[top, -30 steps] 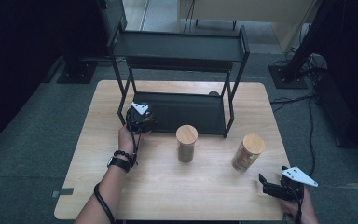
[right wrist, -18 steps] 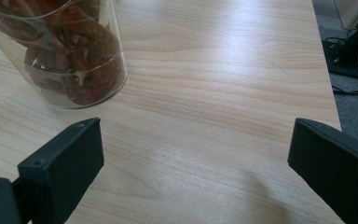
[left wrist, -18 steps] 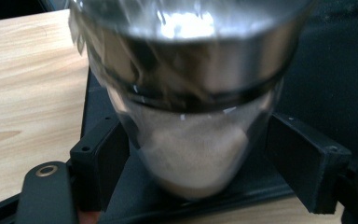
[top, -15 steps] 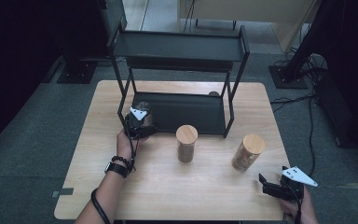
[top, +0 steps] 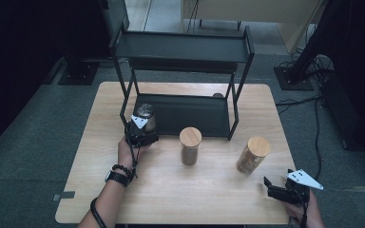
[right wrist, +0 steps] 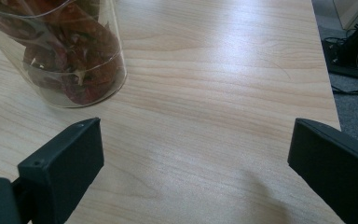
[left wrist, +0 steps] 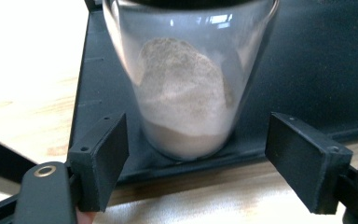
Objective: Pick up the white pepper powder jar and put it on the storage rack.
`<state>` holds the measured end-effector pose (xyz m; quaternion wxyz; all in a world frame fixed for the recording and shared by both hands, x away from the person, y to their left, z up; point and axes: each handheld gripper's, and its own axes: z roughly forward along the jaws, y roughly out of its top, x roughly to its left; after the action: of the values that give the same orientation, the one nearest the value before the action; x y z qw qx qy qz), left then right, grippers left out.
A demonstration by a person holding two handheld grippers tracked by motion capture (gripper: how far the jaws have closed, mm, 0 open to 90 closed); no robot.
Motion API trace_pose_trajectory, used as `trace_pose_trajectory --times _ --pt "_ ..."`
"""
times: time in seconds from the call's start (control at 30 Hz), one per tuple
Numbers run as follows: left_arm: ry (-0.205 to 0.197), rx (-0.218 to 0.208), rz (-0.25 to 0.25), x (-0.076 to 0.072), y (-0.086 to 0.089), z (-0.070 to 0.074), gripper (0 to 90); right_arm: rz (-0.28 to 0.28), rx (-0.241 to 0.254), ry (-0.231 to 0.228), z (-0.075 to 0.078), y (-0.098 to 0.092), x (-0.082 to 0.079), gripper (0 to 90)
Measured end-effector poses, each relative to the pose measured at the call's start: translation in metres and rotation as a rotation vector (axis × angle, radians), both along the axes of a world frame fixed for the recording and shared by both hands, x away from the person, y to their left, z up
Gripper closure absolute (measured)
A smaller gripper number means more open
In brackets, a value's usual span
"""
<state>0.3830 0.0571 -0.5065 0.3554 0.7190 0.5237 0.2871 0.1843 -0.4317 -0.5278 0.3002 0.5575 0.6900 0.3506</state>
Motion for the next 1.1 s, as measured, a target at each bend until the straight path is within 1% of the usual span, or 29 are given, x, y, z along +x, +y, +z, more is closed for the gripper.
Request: trace_pose_trajectory --times 0.07,0.1,0.13,0.23,0.27,0.37,0.47,0.5,0.53,0.6,0.7,0.8,0.83,0.9,1.1 --pt "0.006 -0.006 0.004 -0.001 0.002 -0.002 21.9 -0.001 0.000 0.000 0.000 0.000 0.000 3.3" --pt "0.010 -0.014 0.001 -0.001 0.003 -0.003 19.5 -0.001 0.000 0.000 0.000 0.000 0.000 3.3" --pt "0.011 -0.020 0.004 -0.002 0.004 -0.004 19.1 -0.001 0.000 0.000 0.000 0.000 0.000 3.3" --pt "0.014 -0.025 0.005 -0.003 0.005 -0.005 19.1 -0.001 0.000 0.000 0.000 0.000 0.000 3.3" --pt "0.008 -0.026 0.007 -0.005 0.007 -0.006 19.0 0.000 0.000 0.000 0.000 0.000 0.000 3.3" --pt "0.007 -0.030 0.006 -0.007 0.008 -0.005 19.0 0.000 0.000 0.001 0.000 0.000 0.000 3.3" --pt "0.019 -0.030 -0.007 -0.010 0.011 -0.006 18.8 0.000 -0.001 0.004 0.000 0.000 0.001 3.3" --pt "0.031 -0.030 -0.024 -0.010 0.012 -0.008 11.7 -0.001 -0.001 0.005 0.000 0.000 0.001 3.3" --pt "0.036 -0.028 -0.030 -0.011 0.012 -0.009 7.4 -0.001 -0.001 0.005 0.000 0.000 0.001 3.3" --pt "0.037 -0.023 -0.028 -0.012 0.014 -0.011 7.3 -0.003 -0.002 0.005 0.000 0.000 0.001 3.3" --pt "0.034 -0.033 -0.021 -0.014 0.018 -0.011 7.2 -0.004 -0.003 0.005 0.000 0.000 0.001 3.3" --pt "0.041 -0.021 -0.025 -0.016 0.019 -0.011 7.1 -0.004 -0.003 0.006 0.000 0.000 0.001 3.3" --pt "0.041 -0.021 -0.025 -0.016 0.019 -0.011 3.7 -0.005 -0.002 0.006 0.000 0.000 0.001 3.3" --pt "0.054 -0.015 -0.026 -0.017 0.020 -0.013 2.8 -0.005 -0.003 0.006 0.000 0.000 0.001 3.3" --pt "0.056 -0.005 -0.025 -0.021 0.023 -0.013 1.9 -0.005 -0.007 0.005 0.000 0.001 0.001 3.3"
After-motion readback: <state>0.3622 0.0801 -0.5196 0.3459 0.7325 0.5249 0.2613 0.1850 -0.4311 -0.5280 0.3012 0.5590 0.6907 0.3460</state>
